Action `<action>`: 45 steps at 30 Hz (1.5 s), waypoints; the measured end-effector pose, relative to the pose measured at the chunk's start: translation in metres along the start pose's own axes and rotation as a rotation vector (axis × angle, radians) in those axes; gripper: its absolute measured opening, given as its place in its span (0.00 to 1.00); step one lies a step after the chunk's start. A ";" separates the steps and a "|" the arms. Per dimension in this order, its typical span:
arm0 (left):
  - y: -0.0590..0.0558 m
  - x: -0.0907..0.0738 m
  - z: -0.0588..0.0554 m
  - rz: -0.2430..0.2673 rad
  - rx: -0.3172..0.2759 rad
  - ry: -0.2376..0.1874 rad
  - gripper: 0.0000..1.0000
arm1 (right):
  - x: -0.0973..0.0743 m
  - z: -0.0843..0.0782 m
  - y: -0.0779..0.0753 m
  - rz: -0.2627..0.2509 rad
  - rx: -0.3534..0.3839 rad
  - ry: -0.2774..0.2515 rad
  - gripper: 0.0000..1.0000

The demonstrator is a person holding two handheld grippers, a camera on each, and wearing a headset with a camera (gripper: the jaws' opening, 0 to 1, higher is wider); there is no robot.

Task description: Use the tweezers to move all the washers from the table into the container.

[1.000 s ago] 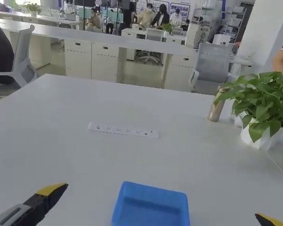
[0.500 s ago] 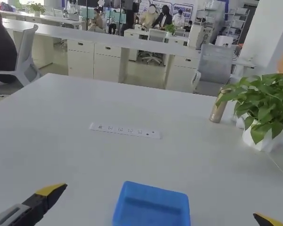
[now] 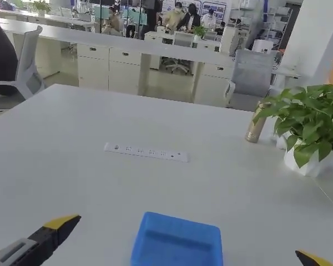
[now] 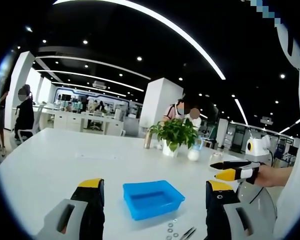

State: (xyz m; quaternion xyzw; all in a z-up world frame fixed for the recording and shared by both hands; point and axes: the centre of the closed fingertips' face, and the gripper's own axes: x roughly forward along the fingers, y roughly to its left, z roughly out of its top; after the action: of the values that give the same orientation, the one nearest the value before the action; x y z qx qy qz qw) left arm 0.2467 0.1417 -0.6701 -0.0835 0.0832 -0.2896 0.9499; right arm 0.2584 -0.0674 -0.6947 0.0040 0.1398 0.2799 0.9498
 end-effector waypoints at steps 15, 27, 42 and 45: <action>0.004 0.010 -0.010 -0.017 -0.001 0.039 0.86 | 0.005 -0.006 -0.001 -0.009 -0.017 0.031 0.73; 0.016 0.000 -0.054 -0.084 0.015 0.246 0.83 | 0.018 -0.028 0.009 0.068 0.012 0.115 0.72; -0.018 -0.001 -0.125 -0.354 0.125 0.598 0.55 | 0.027 -0.110 0.075 0.435 -0.340 0.471 0.46; -0.029 -0.003 -0.133 -0.400 0.117 0.634 0.50 | 0.030 -0.118 0.082 0.475 -0.397 0.491 0.41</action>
State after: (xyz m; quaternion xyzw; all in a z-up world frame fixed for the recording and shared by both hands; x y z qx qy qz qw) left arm 0.2015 0.1048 -0.7934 0.0502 0.3384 -0.4849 0.8049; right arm 0.2077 0.0095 -0.8092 -0.2149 0.3013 0.5060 0.7791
